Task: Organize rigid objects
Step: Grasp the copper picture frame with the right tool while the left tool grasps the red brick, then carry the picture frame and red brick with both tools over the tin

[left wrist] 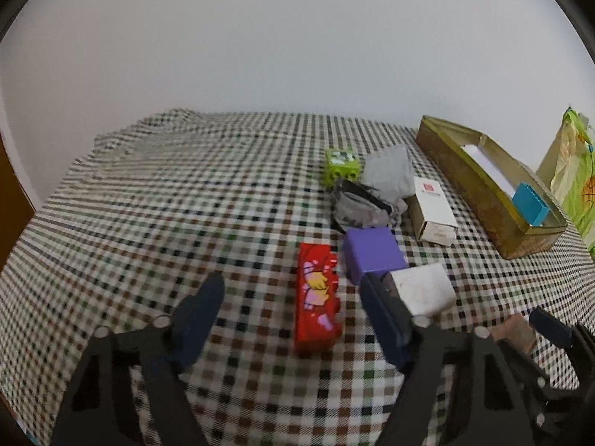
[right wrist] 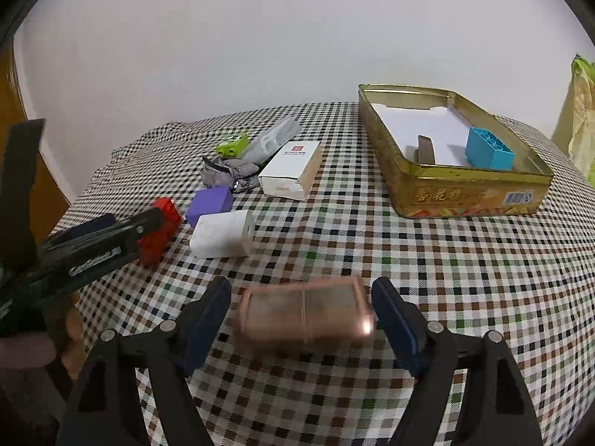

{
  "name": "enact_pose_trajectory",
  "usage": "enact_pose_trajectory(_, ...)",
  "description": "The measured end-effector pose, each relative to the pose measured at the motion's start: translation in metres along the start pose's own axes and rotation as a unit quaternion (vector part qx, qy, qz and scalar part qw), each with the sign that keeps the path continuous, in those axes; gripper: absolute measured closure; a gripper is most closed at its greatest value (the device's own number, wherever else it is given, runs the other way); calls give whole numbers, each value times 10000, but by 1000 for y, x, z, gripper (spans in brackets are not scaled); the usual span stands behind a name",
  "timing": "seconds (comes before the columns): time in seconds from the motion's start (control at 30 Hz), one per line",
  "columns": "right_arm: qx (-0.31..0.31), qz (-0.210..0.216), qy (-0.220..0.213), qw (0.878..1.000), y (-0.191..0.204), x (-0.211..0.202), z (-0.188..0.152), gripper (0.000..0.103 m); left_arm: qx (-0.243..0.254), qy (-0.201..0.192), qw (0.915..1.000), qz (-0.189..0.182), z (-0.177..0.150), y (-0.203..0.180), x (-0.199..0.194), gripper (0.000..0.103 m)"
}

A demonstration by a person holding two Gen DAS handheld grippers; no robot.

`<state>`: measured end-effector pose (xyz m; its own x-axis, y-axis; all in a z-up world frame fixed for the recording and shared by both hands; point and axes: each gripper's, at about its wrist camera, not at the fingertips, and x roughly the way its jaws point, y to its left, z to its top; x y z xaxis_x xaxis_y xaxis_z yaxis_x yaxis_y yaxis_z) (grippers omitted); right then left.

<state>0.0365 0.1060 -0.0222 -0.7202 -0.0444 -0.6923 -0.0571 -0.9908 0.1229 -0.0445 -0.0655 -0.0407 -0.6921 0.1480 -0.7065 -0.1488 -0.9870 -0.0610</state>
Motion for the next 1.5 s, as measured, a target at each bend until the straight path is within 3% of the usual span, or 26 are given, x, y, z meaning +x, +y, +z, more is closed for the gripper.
enact_pose_trajectory(0.1, 82, 151, 186, 9997, -4, 7, -1, 23, -49, 286, 9995, -82, -2, -1, 11, 41)
enact_pose_trajectory(0.17, 151, 251, 270, 9992, -9, 7, -4, 23, -160, 442, 9985, -282, -3, 4, 16, 62)
enact_pose_trajectory(0.27, 186, 346, 389, 9985, -10, 8, -5, 23, -309, 430, 9978, -407, 0, 9, 16, 67)
enact_pose_trajectory(0.33, 151, 325, 405, 9985, -9, 8, -6, 23, -348, 428, 9975, -433, 0, 10, 16, 80)
enact_pose_trajectory(0.37, 125, 276, 420, 9987, -7, 9, -6, 23, -367, 427, 9973, -461, -1, 11, 15, 82)
enact_pose_trajectory(0.63, -798, -412, 529, 9946, 22, 15, -10, 20, -525, 51, 9964, -659, -7, 20, -3, 82)
enact_pose_trajectory(0.73, -713, -311, 609, 9951, 17, 14, -7, 25, -450, -7, 9971, -618, -11, 20, -10, 82)
enact_pose_trajectory(0.9, -318, 73, 560, 9979, 1, 9, -3, 25, -509, -86, 9966, -635, -12, 24, -19, 82)
enact_pose_trajectory(1.13, 72, 177, -317, 9993, -18, -26, 17, 25, -306, -495, 9962, -645, 1, 5, -42, 82)
enact_pose_trajectory(1.5, 298, -792, -1364, 9870, -91, -48, 70, 25, 396, -930, 9878, -1184, 34, -76, -53, 82)
